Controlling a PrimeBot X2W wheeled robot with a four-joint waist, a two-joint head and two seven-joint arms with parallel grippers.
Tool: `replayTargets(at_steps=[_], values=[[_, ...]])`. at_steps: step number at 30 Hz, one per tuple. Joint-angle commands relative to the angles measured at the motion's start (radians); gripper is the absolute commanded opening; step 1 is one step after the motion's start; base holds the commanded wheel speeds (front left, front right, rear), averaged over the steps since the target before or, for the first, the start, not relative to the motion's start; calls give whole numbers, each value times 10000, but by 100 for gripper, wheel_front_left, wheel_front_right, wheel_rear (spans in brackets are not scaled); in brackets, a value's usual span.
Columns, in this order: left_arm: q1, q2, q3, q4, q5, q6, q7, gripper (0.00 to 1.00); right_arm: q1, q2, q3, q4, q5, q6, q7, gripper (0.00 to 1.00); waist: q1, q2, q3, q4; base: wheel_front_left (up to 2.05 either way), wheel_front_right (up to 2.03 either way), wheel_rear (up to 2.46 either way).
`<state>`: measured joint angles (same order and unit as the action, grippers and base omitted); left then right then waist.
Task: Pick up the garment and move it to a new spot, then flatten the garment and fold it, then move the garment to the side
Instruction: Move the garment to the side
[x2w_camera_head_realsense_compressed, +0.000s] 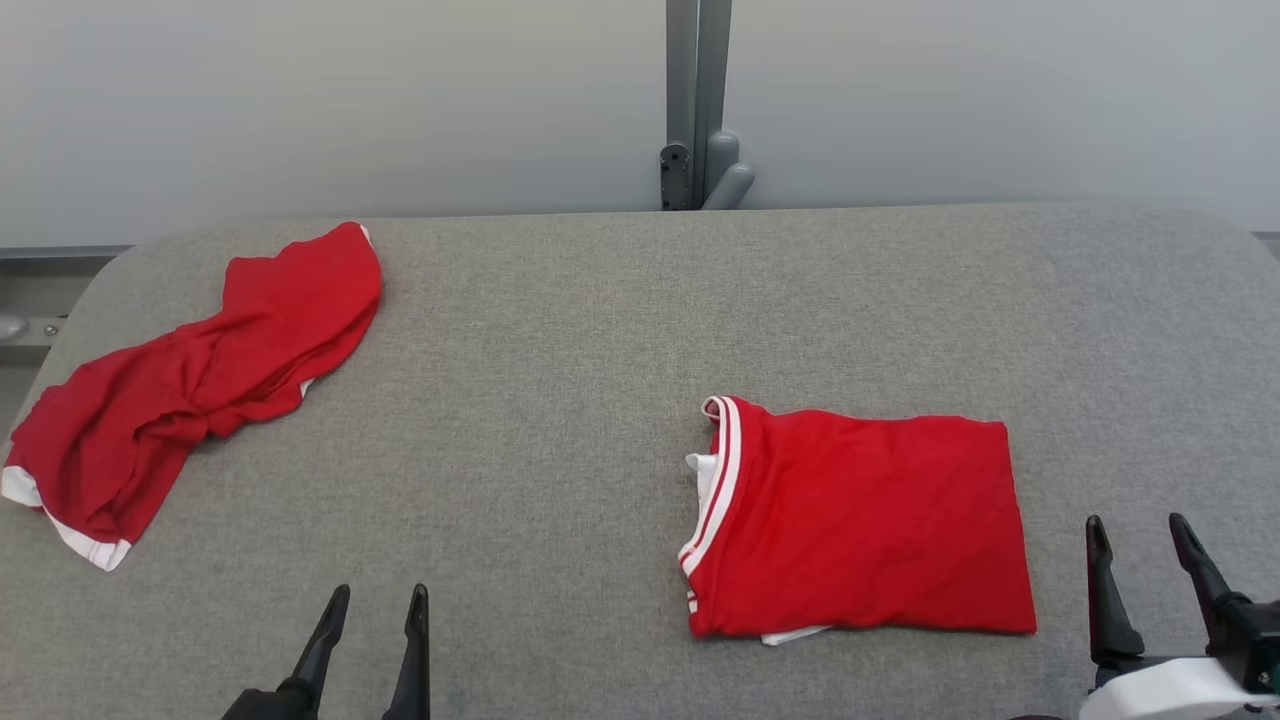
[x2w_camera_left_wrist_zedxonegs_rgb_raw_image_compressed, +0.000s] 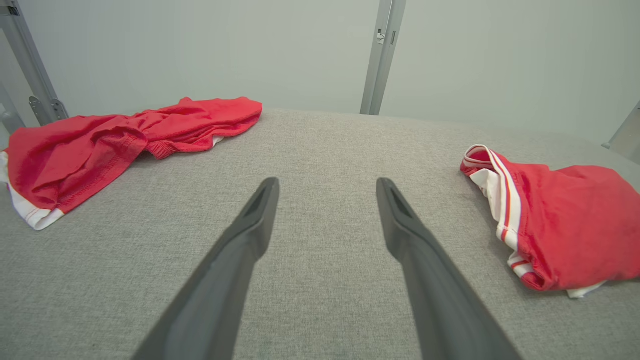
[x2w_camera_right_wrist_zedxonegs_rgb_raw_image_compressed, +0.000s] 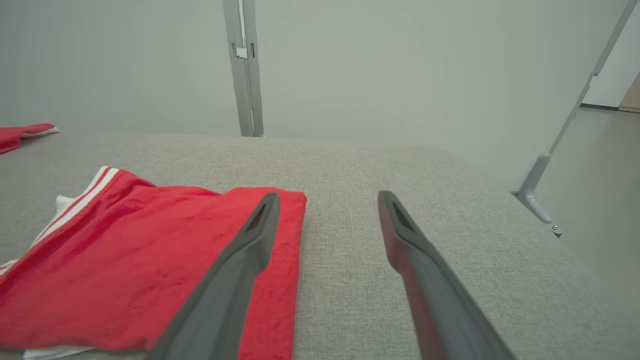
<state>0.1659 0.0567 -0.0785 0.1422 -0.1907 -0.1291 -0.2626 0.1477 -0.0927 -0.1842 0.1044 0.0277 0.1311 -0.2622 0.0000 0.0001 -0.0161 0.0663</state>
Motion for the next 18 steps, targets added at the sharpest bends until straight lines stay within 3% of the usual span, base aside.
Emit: replayTargets(at_steps=[1,4,7,10,12,18], values=[[-12,35,84,13,-38,-24,-29,100,-339,34,68,368,551,-8,-30,100,0,-1,27,-46,0,0,0],[101,12,150,-37,-67,-24,-29,100,-646,-167,589,1021,1178,-3,318,100,0,-1,72,-122,0,0,0],[240,-10,210,-50,-101,-25,-29,100,-1458,-573,1417,1606,2527,-3,2351,100,0,-1,216,-268,0,0,0],[170,-25,155,-85,-89,-25,-29,100,-2257,-1014,1808,1741,3841,-3,4539,100,0,-1,441,-336,0,0,0],[58,-30,134,-100,-98,-25,-29,100,-2737,-1250,1782,1634,4347,-12,5432,100,0,-1,570,-298,0,0,0],[-269,-47,161,-113,-168,-25,-29,100,-3453,-1677,1693,1766,4519,-8,7119,100,0,-1,952,-3,0,0,0]])
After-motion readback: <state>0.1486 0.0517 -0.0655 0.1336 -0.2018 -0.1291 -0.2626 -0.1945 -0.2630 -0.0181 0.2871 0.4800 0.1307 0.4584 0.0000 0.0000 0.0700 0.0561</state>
